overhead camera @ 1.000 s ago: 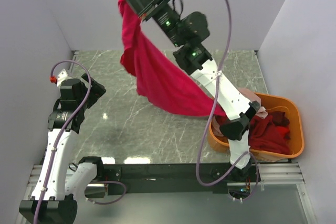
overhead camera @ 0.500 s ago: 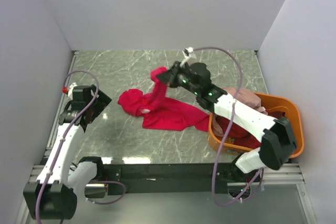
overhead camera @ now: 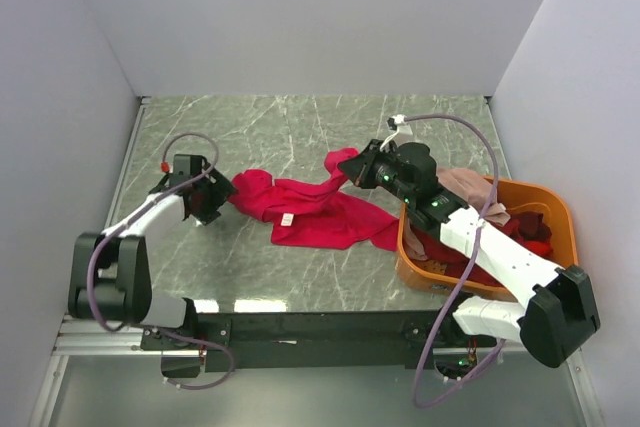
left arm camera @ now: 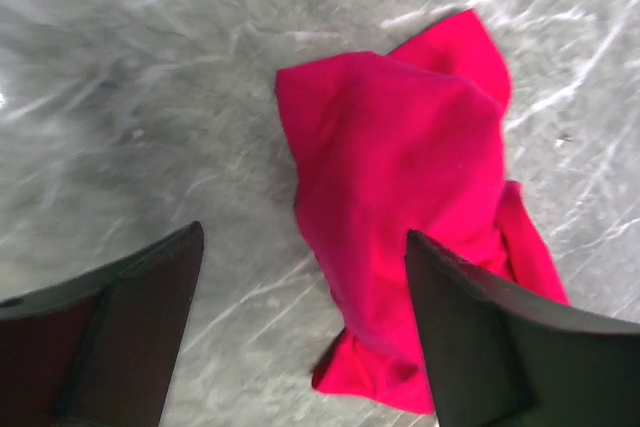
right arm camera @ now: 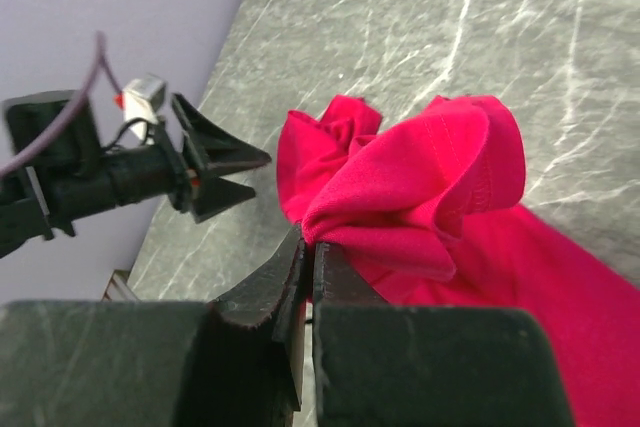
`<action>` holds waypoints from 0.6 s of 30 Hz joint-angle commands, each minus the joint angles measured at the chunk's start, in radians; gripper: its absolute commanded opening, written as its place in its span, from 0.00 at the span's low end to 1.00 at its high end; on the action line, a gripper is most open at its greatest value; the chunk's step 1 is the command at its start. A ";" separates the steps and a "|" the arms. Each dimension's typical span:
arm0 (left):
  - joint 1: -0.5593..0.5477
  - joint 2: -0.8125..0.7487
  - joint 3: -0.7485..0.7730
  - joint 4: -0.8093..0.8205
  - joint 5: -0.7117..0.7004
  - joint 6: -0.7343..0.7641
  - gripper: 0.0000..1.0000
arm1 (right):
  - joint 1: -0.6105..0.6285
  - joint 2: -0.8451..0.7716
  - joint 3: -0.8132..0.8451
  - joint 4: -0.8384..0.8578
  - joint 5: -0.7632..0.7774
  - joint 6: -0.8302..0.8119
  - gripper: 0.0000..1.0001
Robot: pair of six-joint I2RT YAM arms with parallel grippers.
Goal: Fold and stack the t-shirts
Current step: Flatten the tshirt out
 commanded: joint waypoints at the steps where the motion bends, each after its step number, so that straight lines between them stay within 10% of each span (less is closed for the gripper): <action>1: -0.030 0.078 0.063 0.084 0.024 -0.008 0.80 | -0.021 -0.045 -0.018 0.020 0.023 -0.028 0.00; 9: -0.064 0.206 0.113 0.093 0.001 -0.002 0.32 | -0.032 -0.047 -0.016 -0.015 0.011 -0.047 0.00; 10: -0.067 0.209 0.132 0.084 -0.005 0.001 0.01 | -0.032 -0.053 -0.016 -0.023 0.009 -0.053 0.00; 18: -0.072 -0.044 0.187 -0.036 -0.178 0.027 0.01 | -0.031 -0.116 0.077 -0.142 -0.021 -0.110 0.00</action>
